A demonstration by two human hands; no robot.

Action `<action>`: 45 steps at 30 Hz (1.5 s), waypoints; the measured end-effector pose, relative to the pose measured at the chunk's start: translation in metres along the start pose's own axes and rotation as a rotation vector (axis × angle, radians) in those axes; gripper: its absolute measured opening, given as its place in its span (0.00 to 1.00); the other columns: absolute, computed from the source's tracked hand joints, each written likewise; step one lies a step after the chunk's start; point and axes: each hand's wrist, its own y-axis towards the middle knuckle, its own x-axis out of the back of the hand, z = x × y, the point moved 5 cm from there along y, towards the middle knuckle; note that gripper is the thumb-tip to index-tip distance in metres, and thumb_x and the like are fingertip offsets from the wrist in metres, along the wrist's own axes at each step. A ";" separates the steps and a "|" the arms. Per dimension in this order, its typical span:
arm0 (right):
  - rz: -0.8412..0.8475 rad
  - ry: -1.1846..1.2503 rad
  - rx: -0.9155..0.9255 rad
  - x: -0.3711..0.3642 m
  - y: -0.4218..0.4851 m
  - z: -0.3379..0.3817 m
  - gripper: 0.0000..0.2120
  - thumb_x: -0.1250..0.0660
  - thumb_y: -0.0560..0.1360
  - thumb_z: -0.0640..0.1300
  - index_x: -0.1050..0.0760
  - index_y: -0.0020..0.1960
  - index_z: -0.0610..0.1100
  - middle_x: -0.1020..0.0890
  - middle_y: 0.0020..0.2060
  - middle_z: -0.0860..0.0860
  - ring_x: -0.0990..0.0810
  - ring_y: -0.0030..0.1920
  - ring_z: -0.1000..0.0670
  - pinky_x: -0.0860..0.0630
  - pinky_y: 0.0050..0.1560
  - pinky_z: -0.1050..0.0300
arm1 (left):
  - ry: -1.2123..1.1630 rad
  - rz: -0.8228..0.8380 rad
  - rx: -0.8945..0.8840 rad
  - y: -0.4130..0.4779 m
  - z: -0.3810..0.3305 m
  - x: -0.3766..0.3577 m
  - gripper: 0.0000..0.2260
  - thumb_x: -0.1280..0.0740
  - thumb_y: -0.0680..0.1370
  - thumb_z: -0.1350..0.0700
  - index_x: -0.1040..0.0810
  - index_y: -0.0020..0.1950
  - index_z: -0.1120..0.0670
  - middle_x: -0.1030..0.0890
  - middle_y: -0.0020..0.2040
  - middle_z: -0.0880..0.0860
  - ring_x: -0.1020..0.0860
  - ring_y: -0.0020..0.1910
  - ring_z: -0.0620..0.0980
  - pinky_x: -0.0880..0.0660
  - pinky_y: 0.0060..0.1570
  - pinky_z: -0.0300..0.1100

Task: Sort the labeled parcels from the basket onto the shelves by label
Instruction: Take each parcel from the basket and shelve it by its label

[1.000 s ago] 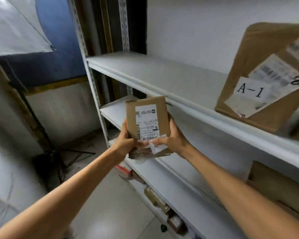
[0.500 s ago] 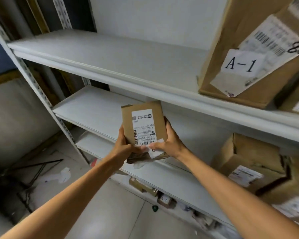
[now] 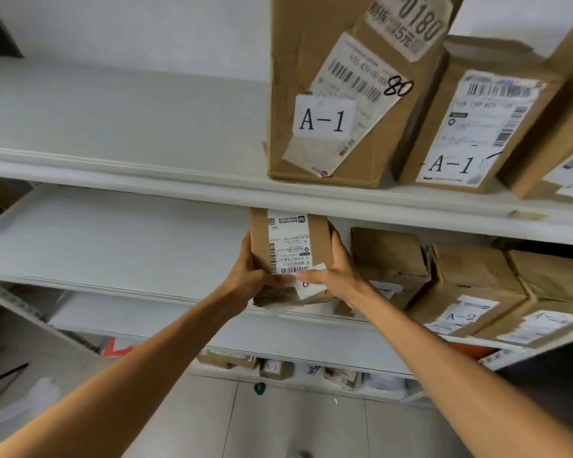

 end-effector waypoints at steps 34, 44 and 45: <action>-0.191 -0.206 0.187 0.000 0.024 -0.006 0.61 0.19 0.57 0.33 0.55 0.74 0.57 0.29 0.62 0.45 0.27 0.61 0.46 0.21 0.53 0.50 | -0.045 -0.169 0.116 0.017 0.026 -0.003 0.37 0.30 0.69 0.71 0.40 0.72 0.51 0.20 0.54 0.56 0.20 0.49 0.52 0.24 0.38 0.43; -0.368 -0.303 0.308 0.002 0.005 0.011 0.41 0.20 0.61 0.35 0.45 0.62 0.47 0.33 0.59 0.46 0.30 0.54 0.50 0.25 0.49 0.54 | -0.108 -0.244 0.085 0.030 0.012 -0.009 0.39 0.34 0.65 0.36 0.41 0.69 0.53 0.24 0.53 0.54 0.24 0.51 0.50 0.28 0.49 0.45; -0.367 -0.371 0.313 0.000 0.005 0.010 0.41 0.21 0.61 0.35 0.45 0.61 0.49 0.35 0.59 0.46 0.30 0.55 0.49 0.24 0.51 0.52 | -0.104 -0.243 0.077 0.032 0.013 -0.009 0.39 0.32 0.65 0.37 0.41 0.69 0.53 0.24 0.54 0.54 0.23 0.51 0.50 0.27 0.48 0.44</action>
